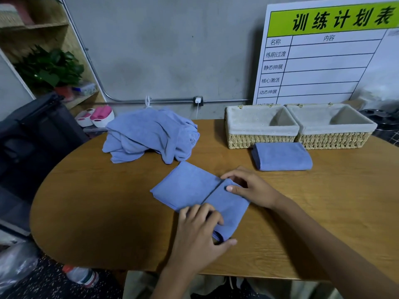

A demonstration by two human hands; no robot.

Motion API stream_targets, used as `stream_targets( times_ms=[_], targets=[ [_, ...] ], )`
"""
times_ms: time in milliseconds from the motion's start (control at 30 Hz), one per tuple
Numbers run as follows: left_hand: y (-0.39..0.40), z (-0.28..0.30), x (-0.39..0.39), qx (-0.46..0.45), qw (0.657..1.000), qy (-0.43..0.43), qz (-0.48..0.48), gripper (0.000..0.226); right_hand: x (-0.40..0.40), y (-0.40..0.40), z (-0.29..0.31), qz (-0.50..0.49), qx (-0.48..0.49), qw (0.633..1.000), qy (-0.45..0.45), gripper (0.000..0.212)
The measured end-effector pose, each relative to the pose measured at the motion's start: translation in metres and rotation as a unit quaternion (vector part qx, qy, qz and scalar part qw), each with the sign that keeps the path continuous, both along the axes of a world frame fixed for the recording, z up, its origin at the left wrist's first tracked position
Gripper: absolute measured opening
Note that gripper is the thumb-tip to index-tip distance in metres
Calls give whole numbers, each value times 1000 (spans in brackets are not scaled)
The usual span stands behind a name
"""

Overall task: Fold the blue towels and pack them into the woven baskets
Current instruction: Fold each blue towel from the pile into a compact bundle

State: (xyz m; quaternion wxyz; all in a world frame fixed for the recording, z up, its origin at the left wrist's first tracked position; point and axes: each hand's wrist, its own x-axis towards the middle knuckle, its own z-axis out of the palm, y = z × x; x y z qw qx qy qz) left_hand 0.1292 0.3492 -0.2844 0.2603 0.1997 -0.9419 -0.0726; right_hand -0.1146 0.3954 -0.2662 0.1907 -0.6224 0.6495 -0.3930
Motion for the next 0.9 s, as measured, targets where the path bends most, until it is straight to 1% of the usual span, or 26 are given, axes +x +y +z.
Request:
stream_targets(
  times_ms=[133, 233, 300, 367, 433, 500, 567, 633, 733, 833, 900],
  targets=[
    [-20, -3, 12, -8, 999, 14, -37, 38, 4, 11, 1, 7, -8, 1000, -14, 26],
    [-37, -2, 22, -19, 998, 15, -58, 40, 12, 18, 0, 10, 10, 999, -35, 25],
    [-45, -2, 26, -22, 997, 8, -69, 43, 17, 22, -5, -1, 5, 1000, -29, 25],
    [-51, -3, 26, -20, 997, 7, -80, 43, 22, 26, -10, -11, -1, 1000, -5, 28],
    [-58, -4, 26, -19, 995, 3, -95, 38, 26, 30, -12, -18, 10, 999, 32, 40],
    [-68, -6, 28, -10, 994, -9, -111, 34, 28, 36, -13, -25, 13, 996, 90, 53],
    [-78, -5, 32, 6, 992, -24, -123, 35, 30, 41, -13, -27, 7, 988, 149, 60],
    [-84, -1, 36, 48, 990, -18, -129, 31, 30, 46, -13, -21, 2, 985, 172, 63],
    [-85, 4, 40, 153, 980, 36, -125, 18, 30, 48, -11, -4, -9, 984, 176, 68],
    [-86, 5, 40, 268, 955, 88, -88, 19, 32, 43, -8, 4, -30, 981, 190, 75],
    [-86, 6, 37, 312, 938, 135, -67, 23, 34, 34, -9, 9, -52, 979, 196, 75]
  ],
)
